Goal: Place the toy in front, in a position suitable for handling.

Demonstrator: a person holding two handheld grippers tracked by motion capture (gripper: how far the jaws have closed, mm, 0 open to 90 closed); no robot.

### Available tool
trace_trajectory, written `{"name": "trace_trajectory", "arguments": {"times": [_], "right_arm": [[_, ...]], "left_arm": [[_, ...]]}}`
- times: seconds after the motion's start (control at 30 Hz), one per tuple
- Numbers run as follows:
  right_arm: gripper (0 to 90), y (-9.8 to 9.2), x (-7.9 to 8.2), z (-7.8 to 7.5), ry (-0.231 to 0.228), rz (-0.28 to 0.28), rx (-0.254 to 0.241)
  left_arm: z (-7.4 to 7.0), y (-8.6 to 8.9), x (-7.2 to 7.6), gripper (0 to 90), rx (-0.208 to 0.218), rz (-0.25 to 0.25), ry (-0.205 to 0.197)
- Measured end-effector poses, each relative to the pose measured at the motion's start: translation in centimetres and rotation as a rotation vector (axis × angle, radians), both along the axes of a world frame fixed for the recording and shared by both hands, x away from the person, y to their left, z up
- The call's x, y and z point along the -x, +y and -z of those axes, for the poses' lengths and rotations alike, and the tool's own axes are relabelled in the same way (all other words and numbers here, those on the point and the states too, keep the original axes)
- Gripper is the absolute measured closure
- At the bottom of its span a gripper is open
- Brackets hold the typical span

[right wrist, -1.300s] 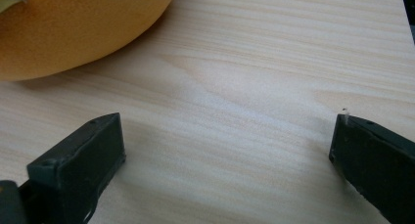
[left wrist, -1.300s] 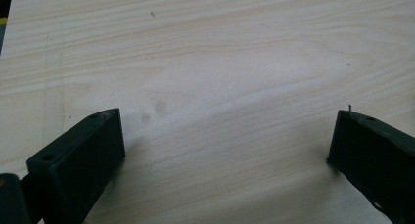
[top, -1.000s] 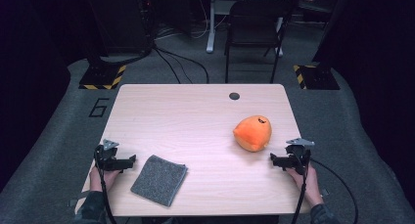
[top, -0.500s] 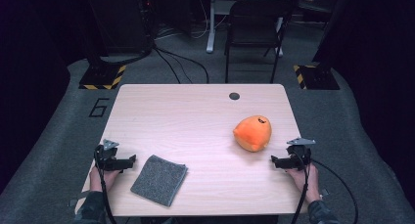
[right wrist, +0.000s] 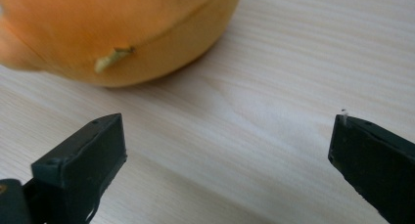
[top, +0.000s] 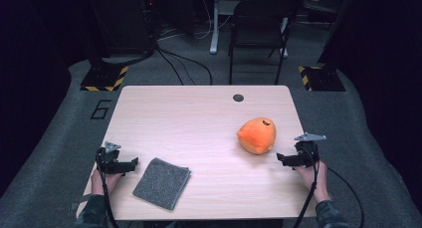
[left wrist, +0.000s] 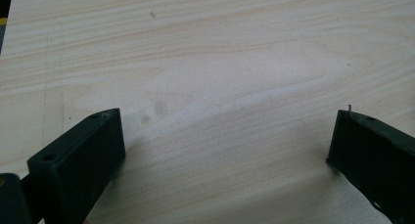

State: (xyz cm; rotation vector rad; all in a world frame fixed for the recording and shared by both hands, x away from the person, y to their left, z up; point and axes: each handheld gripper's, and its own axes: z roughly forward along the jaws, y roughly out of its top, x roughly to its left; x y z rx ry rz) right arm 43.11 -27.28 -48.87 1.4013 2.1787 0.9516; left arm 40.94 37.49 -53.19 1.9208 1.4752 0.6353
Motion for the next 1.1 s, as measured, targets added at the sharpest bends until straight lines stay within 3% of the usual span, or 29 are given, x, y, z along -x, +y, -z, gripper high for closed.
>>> {"name": "trace_trajectory", "arguments": {"times": [0.2, 0.47, 0.67, 0.83, 0.93, 1.1], "right_arm": [[0.0, 0.5, -0.3, -1.1, -0.013, -0.029, -0.008], [0.0, 2.0, -1.1, -3.3, -0.064, -0.076, -0.019], [0.0, 4.1, -2.6, -4.9, -0.083, -0.148, 0.009], [0.0, 5.2, -3.6, -5.5, -0.066, -0.202, 0.016], [0.0, 6.2, -4.9, -5.8, -0.047, -0.254, 0.058], [3.5, 6.8, -6.1, -5.5, -0.051, -0.269, 0.067]], "left_arm": [[0.0, 0.0, 0.0, 0.0, 0.0, 0.0, -0.002], [0.0, 0.0, 0.0, 0.0, 0.001, -0.001, -0.001], [0.0, 0.0, 0.0, 0.0, 0.003, -0.001, 0.001], [0.0, 0.0, 0.0, 0.0, 0.001, -0.001, -0.002], [0.0, 0.0, 0.0, 0.0, 0.002, -0.001, -0.002], [0.0, 0.0, 0.0, 0.0, 0.002, 0.0, 0.0]]}}
